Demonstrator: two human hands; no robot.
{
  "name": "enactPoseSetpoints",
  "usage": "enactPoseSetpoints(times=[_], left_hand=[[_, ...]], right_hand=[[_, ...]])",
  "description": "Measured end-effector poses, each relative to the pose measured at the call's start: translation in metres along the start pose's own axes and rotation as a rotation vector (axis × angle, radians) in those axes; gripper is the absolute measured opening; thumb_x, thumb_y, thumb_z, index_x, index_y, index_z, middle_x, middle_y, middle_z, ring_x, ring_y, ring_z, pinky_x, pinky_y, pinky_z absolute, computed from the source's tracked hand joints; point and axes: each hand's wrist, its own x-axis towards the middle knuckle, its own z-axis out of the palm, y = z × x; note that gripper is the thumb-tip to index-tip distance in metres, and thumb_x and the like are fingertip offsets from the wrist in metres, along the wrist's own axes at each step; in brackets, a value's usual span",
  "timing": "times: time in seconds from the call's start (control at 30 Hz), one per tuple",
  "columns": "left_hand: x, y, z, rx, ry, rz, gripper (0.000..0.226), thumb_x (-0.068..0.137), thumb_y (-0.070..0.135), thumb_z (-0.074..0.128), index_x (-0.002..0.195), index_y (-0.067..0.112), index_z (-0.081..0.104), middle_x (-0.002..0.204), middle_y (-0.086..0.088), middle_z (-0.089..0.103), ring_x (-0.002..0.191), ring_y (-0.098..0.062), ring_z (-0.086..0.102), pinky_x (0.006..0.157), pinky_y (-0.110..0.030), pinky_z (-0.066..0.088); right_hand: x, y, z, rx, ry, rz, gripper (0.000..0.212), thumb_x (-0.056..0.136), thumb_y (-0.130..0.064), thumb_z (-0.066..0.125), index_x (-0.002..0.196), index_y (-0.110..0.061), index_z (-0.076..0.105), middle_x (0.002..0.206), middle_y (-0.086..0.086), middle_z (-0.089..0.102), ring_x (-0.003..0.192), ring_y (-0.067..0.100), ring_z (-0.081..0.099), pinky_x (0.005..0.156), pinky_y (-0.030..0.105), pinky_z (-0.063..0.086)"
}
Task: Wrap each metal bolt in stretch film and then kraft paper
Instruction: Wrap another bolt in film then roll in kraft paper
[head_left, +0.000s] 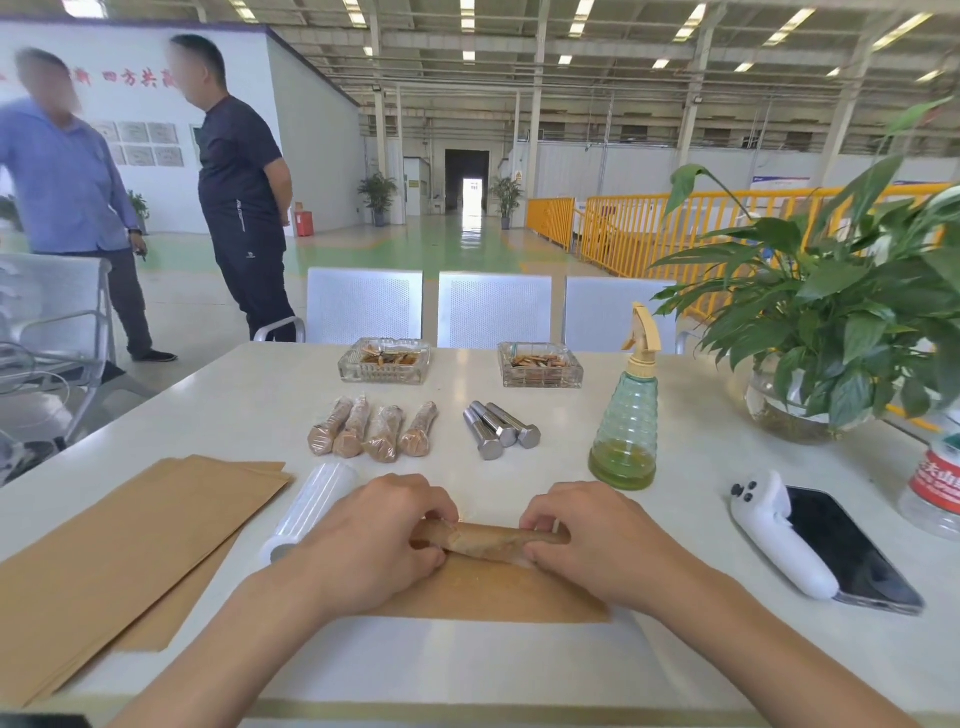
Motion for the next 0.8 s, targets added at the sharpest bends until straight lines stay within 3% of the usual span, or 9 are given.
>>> enactPoseSetpoints(times=[0.13,0.27,0.43,0.53,0.63,0.8], left_hand=[[-0.001,0.002,0.002,0.016,0.049,0.008,0.026,0.083,0.045,0.065,0.107,0.037,0.06,0.098,0.019,0.058,0.096,-0.004,0.053,0.086,-0.029,0.048],[-0.001,0.004,0.002,0.08,0.081,0.063,0.023,0.087,0.046,0.062,0.107,0.036,0.061,0.098,0.016,0.057,0.097,-0.006,0.053,0.082,-0.029,0.046],[-0.001,0.003,0.0,0.198,0.076,0.171,0.024,0.09,0.05,0.055,0.11,0.037,0.061,0.103,0.017,0.057,0.099,-0.007,0.052,0.076,-0.024,0.036],[0.001,0.0,-0.003,0.192,0.034,0.192,0.027,0.089,0.054,0.057,0.11,0.036,0.06,0.104,0.018,0.055,0.102,-0.006,0.053,0.082,-0.026,0.044],[0.001,0.0,-0.002,0.074,0.02,0.121,0.038,0.086,0.071,0.05,0.103,0.038,0.06,0.098,0.021,0.056,0.097,0.001,0.053,0.081,-0.025,0.046],[0.002,0.003,0.0,-0.037,0.075,0.083,0.014,0.098,0.044,0.055,0.094,0.034,0.064,0.089,0.02,0.061,0.088,0.0,0.055,0.08,-0.032,0.05]], right_hand=[[0.0,0.002,0.0,0.002,-0.008,-0.011,0.025,0.086,-0.041,0.064,0.11,-0.041,0.067,0.1,-0.018,0.06,0.099,0.002,0.051,0.076,0.026,0.04],[-0.003,0.003,-0.001,0.023,0.001,-0.043,0.027,0.088,-0.035,0.066,0.113,-0.044,0.061,0.101,-0.02,0.059,0.099,0.001,0.051,0.087,0.029,0.046],[-0.006,0.003,0.0,0.003,0.034,-0.103,0.02,0.091,-0.035,0.066,0.11,-0.04,0.065,0.1,-0.021,0.06,0.098,0.002,0.051,0.087,0.029,0.046],[-0.01,0.003,0.003,-0.04,0.07,-0.13,0.018,0.094,-0.034,0.063,0.111,-0.038,0.065,0.102,-0.019,0.06,0.101,0.005,0.05,0.087,0.029,0.044],[-0.015,0.002,0.007,-0.07,0.107,-0.153,0.018,0.096,-0.031,0.058,0.112,-0.036,0.064,0.105,-0.016,0.06,0.103,0.008,0.049,0.087,0.029,0.044],[-0.018,0.001,0.009,-0.083,0.125,-0.155,0.021,0.097,-0.031,0.057,0.116,-0.036,0.064,0.108,-0.017,0.06,0.105,0.007,0.047,0.086,0.032,0.048]])
